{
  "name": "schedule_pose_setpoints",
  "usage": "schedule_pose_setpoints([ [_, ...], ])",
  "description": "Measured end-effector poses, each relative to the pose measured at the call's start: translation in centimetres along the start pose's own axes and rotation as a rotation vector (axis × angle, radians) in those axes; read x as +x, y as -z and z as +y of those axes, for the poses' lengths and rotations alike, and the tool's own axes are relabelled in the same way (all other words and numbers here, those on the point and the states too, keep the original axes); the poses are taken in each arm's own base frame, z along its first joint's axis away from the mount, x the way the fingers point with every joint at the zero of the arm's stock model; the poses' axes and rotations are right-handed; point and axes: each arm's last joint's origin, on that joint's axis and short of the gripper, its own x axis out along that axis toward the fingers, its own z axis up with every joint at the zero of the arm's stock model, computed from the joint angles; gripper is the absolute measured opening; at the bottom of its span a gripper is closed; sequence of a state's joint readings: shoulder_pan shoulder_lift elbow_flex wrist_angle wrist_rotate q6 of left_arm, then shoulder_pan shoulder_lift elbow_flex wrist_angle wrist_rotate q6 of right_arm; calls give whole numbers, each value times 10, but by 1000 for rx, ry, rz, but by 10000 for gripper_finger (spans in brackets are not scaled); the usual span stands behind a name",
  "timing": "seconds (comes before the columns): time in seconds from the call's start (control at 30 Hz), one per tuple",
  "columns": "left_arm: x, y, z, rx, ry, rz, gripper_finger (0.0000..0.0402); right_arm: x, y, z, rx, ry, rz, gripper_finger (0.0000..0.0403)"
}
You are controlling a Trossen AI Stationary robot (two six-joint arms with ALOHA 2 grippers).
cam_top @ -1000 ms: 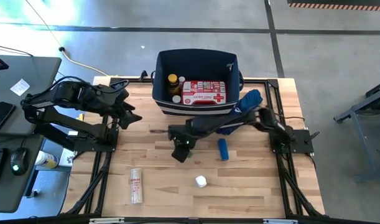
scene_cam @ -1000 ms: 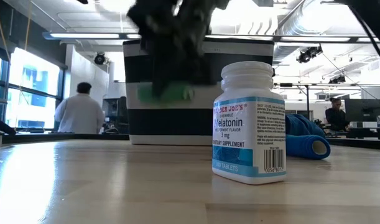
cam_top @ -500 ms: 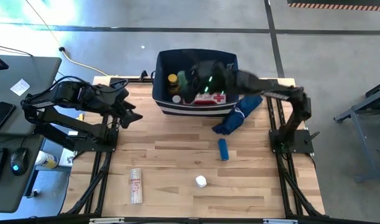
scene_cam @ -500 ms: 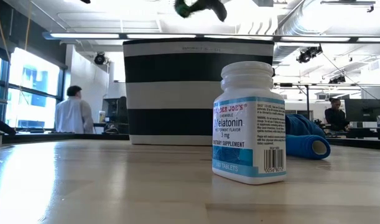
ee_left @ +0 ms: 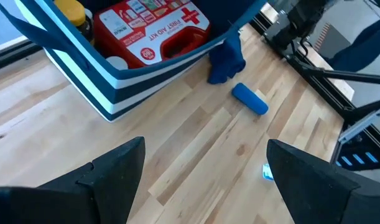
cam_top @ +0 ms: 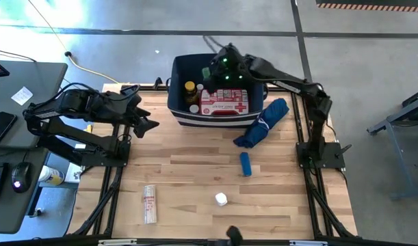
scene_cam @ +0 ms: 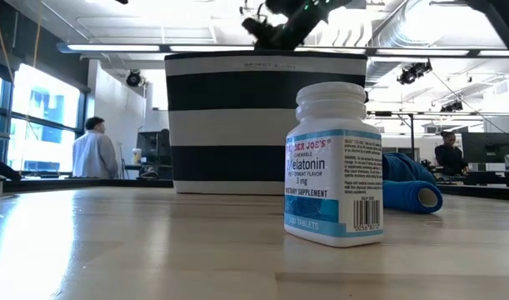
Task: Pick & place medical supplies in basket/bin
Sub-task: Put the rolled green bandage into the blue bin, then put the rolled blue bandage into the blue bin
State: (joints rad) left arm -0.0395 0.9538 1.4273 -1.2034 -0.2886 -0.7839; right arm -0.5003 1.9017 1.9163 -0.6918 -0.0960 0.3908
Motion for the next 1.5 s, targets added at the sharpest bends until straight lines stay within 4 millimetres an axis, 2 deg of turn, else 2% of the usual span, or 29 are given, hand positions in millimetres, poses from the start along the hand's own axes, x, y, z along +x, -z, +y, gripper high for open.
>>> schedule_pose_setpoints([
  [0.2, 2, 0, -1, -15, -11, -2, 369, 47, 23, 5, -58, -135, 168, 114],
  [0.37, 2, 0, -1, -47, -14, -2, 369, 82, 40, 15, 19, -133, 194, 114],
  [0.63, 2, 0, -1, -84, -15, -3, 369, 109, 56, 17, 201, -86, 232, 114],
  [0.83, 2, 0, -1, -87, -15, -4, 369, 109, 55, 14, 240, -66, 226, 128],
  [1.1, 6, -1, -2, -83, -30, -2, 369, 109, 54, 13, 241, -86, 242, 219],
  [1.27, 6, -1, -3, -83, -30, -1, 369, 97, 49, 13, 234, -93, 240, 260],
  [1.5, 6, -1, -2, -81, -29, -1, 369, 70, 39, 19, 209, -107, 214, 270],
])
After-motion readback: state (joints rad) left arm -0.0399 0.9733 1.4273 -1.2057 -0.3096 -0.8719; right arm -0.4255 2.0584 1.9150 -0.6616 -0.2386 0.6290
